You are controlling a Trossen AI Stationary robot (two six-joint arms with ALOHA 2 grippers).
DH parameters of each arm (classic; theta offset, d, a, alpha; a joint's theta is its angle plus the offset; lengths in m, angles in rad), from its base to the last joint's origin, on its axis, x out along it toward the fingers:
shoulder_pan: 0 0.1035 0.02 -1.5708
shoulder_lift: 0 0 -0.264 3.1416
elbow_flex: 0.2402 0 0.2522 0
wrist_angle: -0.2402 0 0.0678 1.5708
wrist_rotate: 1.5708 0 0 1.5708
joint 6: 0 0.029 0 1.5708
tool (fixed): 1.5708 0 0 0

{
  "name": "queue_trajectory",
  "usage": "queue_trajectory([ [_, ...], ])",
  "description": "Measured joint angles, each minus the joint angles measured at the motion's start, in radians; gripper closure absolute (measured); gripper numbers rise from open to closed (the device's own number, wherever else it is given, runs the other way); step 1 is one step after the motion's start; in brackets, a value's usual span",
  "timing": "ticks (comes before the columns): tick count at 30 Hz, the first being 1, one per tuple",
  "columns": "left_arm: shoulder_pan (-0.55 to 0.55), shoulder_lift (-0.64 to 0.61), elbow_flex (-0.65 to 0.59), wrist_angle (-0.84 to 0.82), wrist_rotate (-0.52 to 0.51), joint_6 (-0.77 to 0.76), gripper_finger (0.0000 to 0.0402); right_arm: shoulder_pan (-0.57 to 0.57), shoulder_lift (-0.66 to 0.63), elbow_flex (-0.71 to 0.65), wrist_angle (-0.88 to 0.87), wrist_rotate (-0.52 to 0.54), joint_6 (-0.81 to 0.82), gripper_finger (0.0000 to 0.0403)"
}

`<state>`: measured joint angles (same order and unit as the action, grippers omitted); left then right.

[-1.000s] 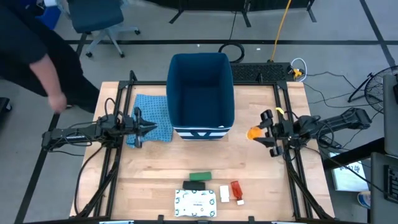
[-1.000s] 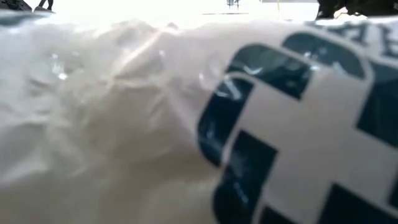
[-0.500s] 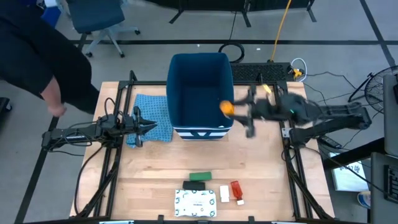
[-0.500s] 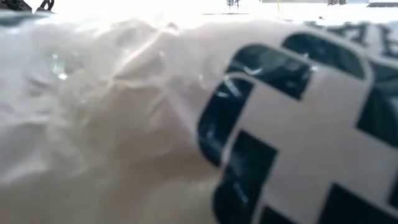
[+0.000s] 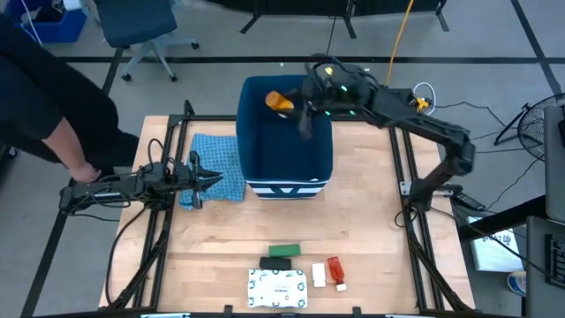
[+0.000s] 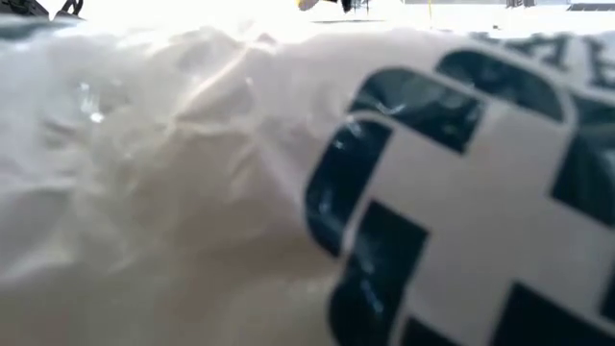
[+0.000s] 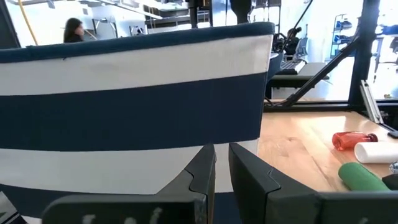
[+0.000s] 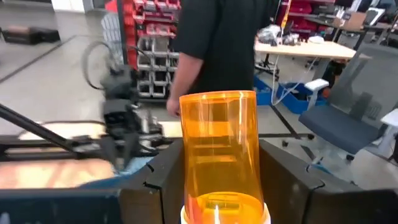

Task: Pick & place medical supplies in basket/bin
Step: Put the orange pill bottle into the blue bin

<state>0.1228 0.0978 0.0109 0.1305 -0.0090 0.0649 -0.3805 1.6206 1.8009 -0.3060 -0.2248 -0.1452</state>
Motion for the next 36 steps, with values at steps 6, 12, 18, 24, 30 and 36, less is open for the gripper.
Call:
queue_trajectory([
  [6, 0.0, 0.0, 0.0, -0.032, 0.0, 0.004, 0.035, -0.046, 0.162, 0.036, -0.07, -0.034, -0.157, 0.0238],
  [12, 0.0, 0.0, 0.0, -0.044, 0.0, 0.004, 0.035, -0.084, 0.313, 0.036, -0.111, -0.002, -0.227, 0.0238],
  [18, 0.0, 0.0, 0.0, -0.043, -0.001, 0.004, 0.035, -0.081, 0.437, 0.036, -0.115, -0.015, -0.246, 0.0238],
  [24, 0.0, 0.0, 0.0, -0.043, -0.027, 0.005, 0.035, -0.093, 0.521, 0.036, -0.163, -0.009, -0.261, 0.0238],
  [30, 0.0, 0.0, 0.0, -0.044, -0.027, 0.019, 0.035, -0.089, 0.592, 0.036, -0.196, -0.014, -0.267, 0.0238],
  [36, 0.0, 0.0, 0.0, -0.044, -0.028, 0.018, 0.035, -0.089, 0.66, 0.036, -0.208, 0.025, -0.273, 0.0238],
])
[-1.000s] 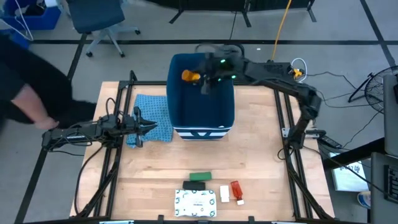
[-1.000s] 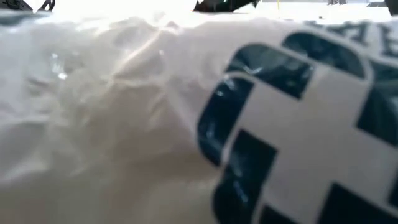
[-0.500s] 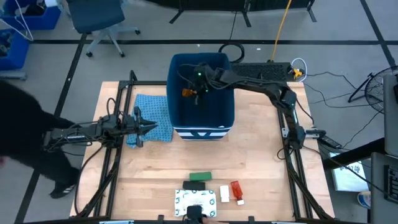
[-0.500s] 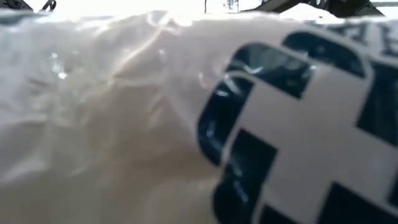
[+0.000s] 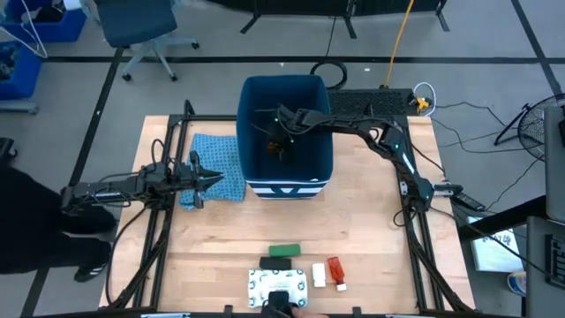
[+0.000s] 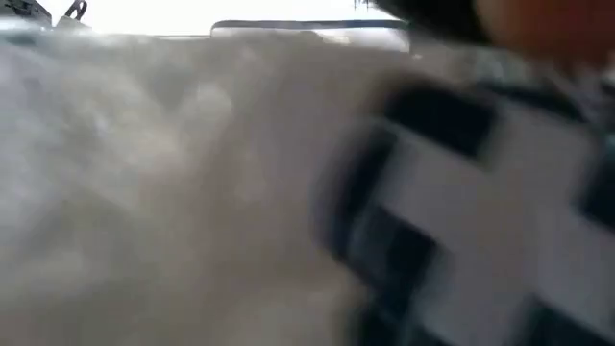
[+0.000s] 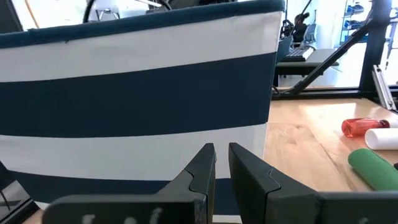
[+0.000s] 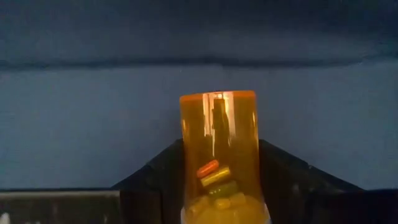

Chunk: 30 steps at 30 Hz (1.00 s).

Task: Pick & place medical supplies in basket/bin
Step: Put the orange pill bottle into the blue bin, then put the white pill bottle into the blue bin

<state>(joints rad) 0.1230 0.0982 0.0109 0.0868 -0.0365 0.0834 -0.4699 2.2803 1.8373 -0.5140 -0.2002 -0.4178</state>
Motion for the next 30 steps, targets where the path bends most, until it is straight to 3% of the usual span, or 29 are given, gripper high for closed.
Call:
queue_trajectory([
  [8, 0.0, 0.0, 0.0, 0.0, -0.001, 0.0, 0.035, 0.0, -0.011, 0.0, -0.014, 0.026, -0.014, 0.0214],
  [13, 0.0, 0.0, 0.0, 0.0, -0.001, -0.001, 0.035, 0.0, -0.04, -0.001, 0.021, 0.107, 0.003, 0.0189],
  [21, 0.0, 0.0, 0.0, 0.001, 0.0, -0.003, 0.035, -0.001, -0.091, -0.001, 0.046, 0.097, 0.001, 0.0158],
  [26, 0.0, 0.0, 0.0, 0.001, 0.001, -0.003, 0.035, -0.001, -0.152, -0.002, 0.039, 0.101, 0.016, 0.015],
  [30, 0.0, 0.0, 0.0, 0.01, 0.001, -0.003, 0.035, 0.0, -0.257, -0.002, 0.035, 0.162, 0.033, 0.015],
])
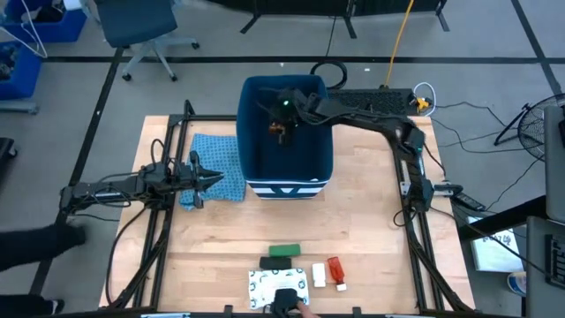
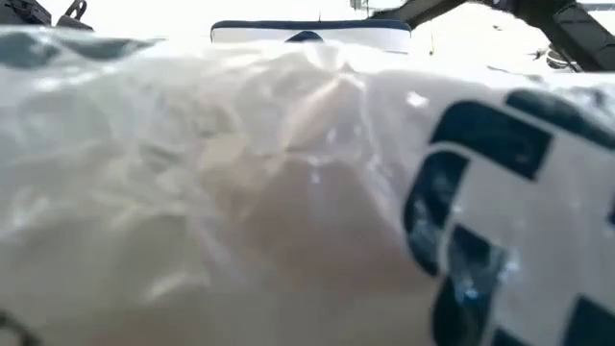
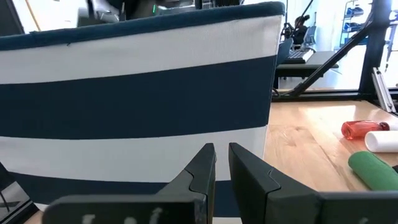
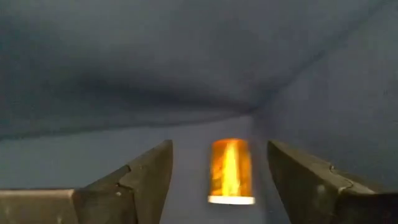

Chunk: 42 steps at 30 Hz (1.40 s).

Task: Pick & place medical supplies in basket/bin
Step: Put the white pill bottle into the blue bin

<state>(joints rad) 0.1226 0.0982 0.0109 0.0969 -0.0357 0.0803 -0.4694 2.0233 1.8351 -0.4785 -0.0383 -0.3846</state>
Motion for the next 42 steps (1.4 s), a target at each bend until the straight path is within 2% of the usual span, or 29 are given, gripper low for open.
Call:
queue_trajectory([
  [6, 0.0, 0.0, 0.0, 0.007, 0.001, -0.001, 0.035, 0.0, -0.238, 0.0, -0.013, 0.002, 0.055, 0.0166],
  [10, 0.0, 0.0, 0.0, 0.012, 0.001, 0.0, 0.035, 0.0, -0.408, 0.001, -0.091, -0.094, 0.101, 0.0203],
  [15, 0.0, 0.0, 0.0, 0.012, 0.0, 0.0, 0.035, 0.01, -0.597, -0.008, -0.219, -0.123, 0.153, 0.0291],
  [19, 0.0, 0.0, 0.0, 0.013, -0.005, 0.002, 0.035, 0.018, -0.747, -0.096, -0.276, -0.153, 0.163, 0.0378],
  [22, 0.0, 0.0, 0.0, 0.014, -0.033, 0.003, 0.035, 0.02, -0.868, -0.23, -0.253, -0.23, 0.169, 0.0393],
  [26, 0.0, 0.0, 0.0, 0.013, -0.058, 0.003, 0.035, 0.02, -1.038, -0.482, -0.111, -0.379, 0.232, 0.0393],
  [27, 0.0, 0.0, 0.0, 0.013, -0.061, 0.003, 0.035, 0.023, -1.082, -0.55, -0.065, -0.389, 0.252, 0.0398],
  [32, 0.0, 0.0, 0.0, 0.014, -0.072, 0.002, 0.035, 0.1, -1.307, -0.936, 0.189, -0.376, 0.32, 0.0401],
  [35, 0.0, 0.0, 0.0, 0.014, -0.08, 0.022, 0.035, 0.149, -1.406, -1.134, 0.369, -0.305, 0.389, 0.0402],
  [38, 0.0, 0.0, 0.0, 0.013, -0.081, 0.048, 0.035, 0.211, -1.456, -1.269, 0.547, -0.3, 0.426, 0.0402],
  [40, 0.0, 0.0, 0.0, 0.013, -0.08, 0.049, 0.035, 0.262, -1.468, -1.337, 0.615, -0.3, 0.426, 0.0402],
  [42, 0.0, 0.0, 0.0, 0.014, -0.081, 0.049, 0.035, 0.308, -1.472, -1.383, 0.646, -0.253, 0.42, 0.0402],
])
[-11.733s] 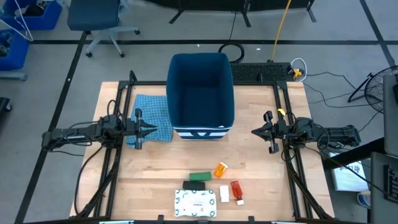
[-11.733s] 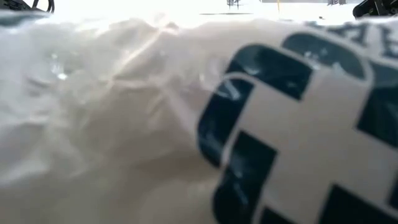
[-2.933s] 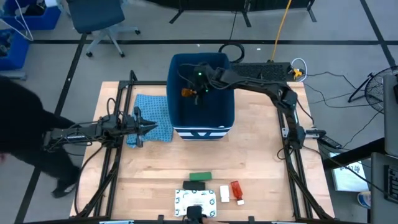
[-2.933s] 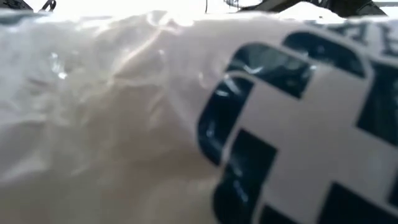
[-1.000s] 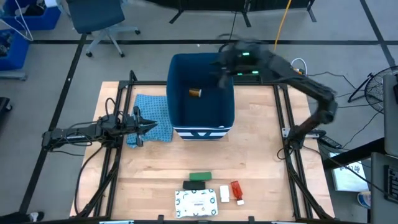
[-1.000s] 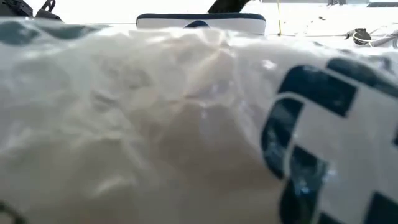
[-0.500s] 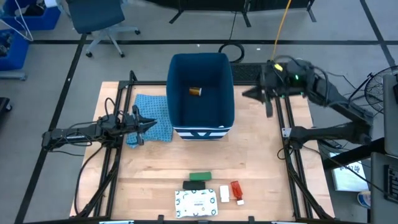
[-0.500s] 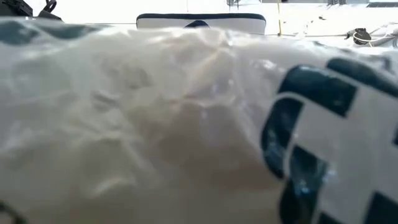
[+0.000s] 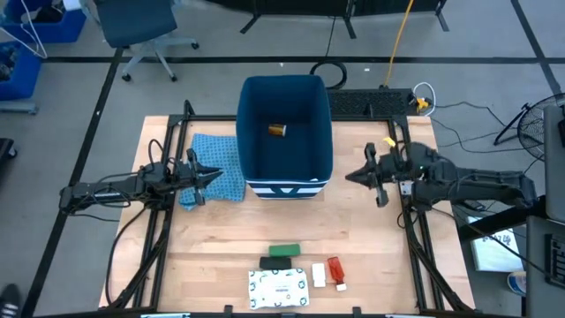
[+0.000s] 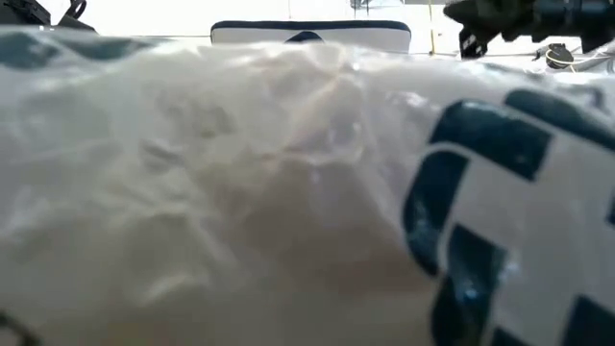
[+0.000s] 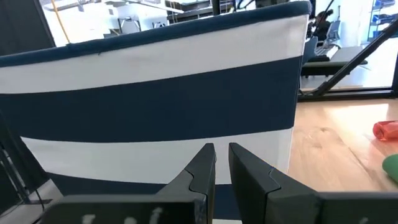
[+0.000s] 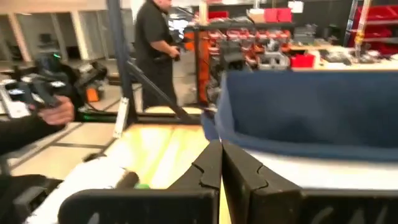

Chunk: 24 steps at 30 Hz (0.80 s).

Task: Pick & place medical supplies in basket/bin
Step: Put the white pill bottle into the blue bin

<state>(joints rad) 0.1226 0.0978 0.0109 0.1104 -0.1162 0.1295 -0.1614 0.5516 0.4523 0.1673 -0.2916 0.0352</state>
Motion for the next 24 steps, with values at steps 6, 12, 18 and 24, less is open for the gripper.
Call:
queue_trajectory([
  [6, 0.0, 0.0, 0.0, -0.001, 0.0, 0.003, 0.035, 0.11, 0.0, -0.122, 0.108, 0.002, -0.054, 0.0402],
  [12, 0.0, 0.0, 0.0, 0.0, 0.0, 0.004, 0.035, 0.168, -0.001, -0.258, 0.382, 0.034, -0.066, 0.0403],
  [18, 0.0, 0.0, 0.0, -0.001, -0.039, 0.006, 0.035, 0.168, -0.014, -0.302, 0.376, 0.056, -0.098, 0.0403],
  [24, 0.0, 0.0, 0.0, -0.001, -0.043, 0.035, 0.035, 0.168, -0.013, -0.339, 0.361, 0.056, -0.106, 0.0403],
])
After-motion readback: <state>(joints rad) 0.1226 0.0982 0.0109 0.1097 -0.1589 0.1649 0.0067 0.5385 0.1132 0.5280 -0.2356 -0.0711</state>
